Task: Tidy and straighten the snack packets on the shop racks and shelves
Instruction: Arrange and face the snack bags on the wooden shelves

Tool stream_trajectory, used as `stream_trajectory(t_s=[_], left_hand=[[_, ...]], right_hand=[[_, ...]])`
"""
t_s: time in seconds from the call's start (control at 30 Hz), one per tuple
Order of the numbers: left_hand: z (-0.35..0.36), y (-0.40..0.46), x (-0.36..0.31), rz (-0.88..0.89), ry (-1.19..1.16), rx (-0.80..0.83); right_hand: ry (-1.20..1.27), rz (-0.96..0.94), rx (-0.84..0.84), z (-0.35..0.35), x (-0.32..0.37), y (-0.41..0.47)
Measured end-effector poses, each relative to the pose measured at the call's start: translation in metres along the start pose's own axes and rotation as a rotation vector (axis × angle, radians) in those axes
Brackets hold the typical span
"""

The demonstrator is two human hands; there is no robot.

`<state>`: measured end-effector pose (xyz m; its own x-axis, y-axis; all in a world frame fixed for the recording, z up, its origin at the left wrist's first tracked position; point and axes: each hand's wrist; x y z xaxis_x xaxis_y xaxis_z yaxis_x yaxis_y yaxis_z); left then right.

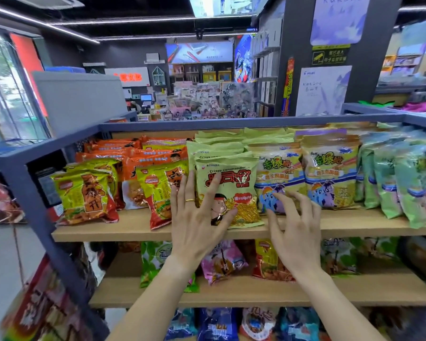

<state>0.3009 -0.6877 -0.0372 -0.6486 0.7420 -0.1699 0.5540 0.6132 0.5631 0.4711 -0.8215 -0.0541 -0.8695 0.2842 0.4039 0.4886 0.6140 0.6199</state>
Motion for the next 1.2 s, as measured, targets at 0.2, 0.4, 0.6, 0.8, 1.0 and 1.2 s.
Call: stream_trajectory(t_s=[0.2,0.4,0.6,0.8,1.0,1.2], left_hand=[[-0.004,-0.004,-0.001,0.010,-0.043,0.000],[-0.015,-0.022,0.020,-0.043,-0.092,-0.177],[-0.029,-0.024,0.051,-0.353,-0.315,-0.045],[-0.035,-0.034,0.064,-0.328,-0.471,-0.120],[-0.030,-0.045,0.072,-0.308,-0.559,-0.277],[-0.038,-0.057,0.071,-0.285,-0.555,-0.419]], right_hand=[[0.013,-0.218,-0.019,-0.003,0.027,-0.013],[-0.024,-0.251,0.056,0.012,0.045,-0.015],[0.023,-0.097,0.062,0.028,0.064,-0.009],[-0.023,-0.069,0.081,0.028,0.076,-0.012],[-0.012,-0.096,0.074,0.027,0.075,-0.022],[-0.057,-0.045,0.072,0.031,0.084,-0.017]])
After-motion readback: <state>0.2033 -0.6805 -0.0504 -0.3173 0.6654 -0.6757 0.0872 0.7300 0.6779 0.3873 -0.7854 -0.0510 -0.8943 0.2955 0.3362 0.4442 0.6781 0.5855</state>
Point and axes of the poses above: each hand's wrist, its own y-axis towards the middle knuckle, its own z-axis out of the palm, x = y × z, and after that the axes turned 14 degrees about x, right-handed
